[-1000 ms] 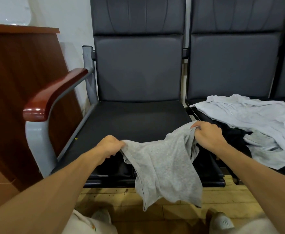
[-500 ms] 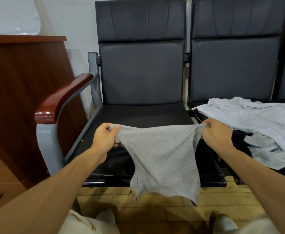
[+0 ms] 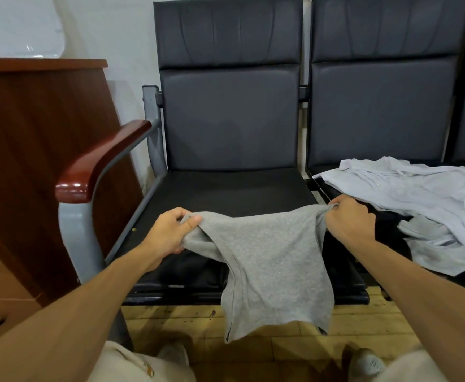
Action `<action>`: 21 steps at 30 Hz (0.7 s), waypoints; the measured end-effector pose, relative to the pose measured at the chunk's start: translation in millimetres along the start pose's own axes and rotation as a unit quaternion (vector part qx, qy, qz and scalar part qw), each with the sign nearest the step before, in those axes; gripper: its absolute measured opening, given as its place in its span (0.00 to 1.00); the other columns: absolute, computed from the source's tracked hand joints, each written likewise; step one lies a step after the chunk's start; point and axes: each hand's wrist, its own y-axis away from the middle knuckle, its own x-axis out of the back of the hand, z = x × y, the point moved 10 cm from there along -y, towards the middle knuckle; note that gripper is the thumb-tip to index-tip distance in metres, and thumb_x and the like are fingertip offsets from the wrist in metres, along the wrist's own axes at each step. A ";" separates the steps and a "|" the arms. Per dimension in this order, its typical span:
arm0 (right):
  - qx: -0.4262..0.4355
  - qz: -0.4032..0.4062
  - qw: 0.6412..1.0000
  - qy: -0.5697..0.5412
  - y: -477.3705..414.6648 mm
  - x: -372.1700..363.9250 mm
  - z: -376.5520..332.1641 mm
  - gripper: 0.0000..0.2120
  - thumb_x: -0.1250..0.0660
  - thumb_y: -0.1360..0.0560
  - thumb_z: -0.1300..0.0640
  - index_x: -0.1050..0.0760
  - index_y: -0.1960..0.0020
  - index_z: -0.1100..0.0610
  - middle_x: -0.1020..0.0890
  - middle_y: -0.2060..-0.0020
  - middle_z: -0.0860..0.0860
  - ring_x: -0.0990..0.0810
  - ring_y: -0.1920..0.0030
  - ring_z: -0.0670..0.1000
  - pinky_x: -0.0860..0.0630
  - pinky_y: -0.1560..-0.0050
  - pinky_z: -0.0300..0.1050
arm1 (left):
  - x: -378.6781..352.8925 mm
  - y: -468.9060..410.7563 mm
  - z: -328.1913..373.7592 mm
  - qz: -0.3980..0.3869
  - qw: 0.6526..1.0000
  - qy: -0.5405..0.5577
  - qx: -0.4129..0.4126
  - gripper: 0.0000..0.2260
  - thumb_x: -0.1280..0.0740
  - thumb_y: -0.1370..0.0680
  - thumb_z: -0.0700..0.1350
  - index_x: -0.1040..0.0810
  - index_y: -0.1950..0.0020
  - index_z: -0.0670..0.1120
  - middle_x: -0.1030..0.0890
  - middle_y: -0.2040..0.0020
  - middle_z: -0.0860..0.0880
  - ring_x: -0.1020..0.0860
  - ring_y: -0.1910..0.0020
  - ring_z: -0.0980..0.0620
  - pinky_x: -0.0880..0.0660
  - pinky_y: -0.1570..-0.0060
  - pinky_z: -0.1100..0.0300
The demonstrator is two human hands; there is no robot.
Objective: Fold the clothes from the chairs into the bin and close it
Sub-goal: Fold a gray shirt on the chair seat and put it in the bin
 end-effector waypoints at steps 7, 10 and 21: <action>-0.008 -0.006 0.999 -0.034 -2.1 -0.5 6.5 0.13 0.43 0.21 0.60 0.25 0.40 0.60 0.21 0.46 0.61 0.23 0.45 0.62 0.27 0.40 0.57 | -4.0 -1.1 -21.3 -0.097 0.956 -0.268 -0.066 0.12 0.43 0.17 0.41 0.26 0.42 0.57 0.20 0.55 0.49 0.23 0.72 0.56 0.25 0.68 0.62; -0.007 -0.003 0.999 -0.050 -3.8 -0.7 9.7 0.12 0.43 0.20 0.59 0.23 0.44 0.61 0.21 0.52 0.60 0.23 0.53 0.60 0.24 0.51 0.52 | -15.5 -3.5 -15.7 -0.103 0.910 -0.382 -0.120 0.13 0.40 0.18 0.47 0.28 0.40 0.65 0.23 0.46 0.54 0.23 0.49 0.54 0.25 0.46 0.55; 0.030 -0.023 0.997 -0.063 -8.3 -2.4 11.0 0.11 0.41 0.21 0.59 0.21 0.46 0.58 0.21 0.55 0.57 0.25 0.58 0.55 0.30 0.57 0.43 | -48.7 -7.2 14.6 -0.062 0.890 -0.412 -0.187 0.07 0.40 0.18 0.42 0.23 0.48 0.49 0.24 0.50 0.53 0.23 0.52 0.52 0.25 0.50 0.56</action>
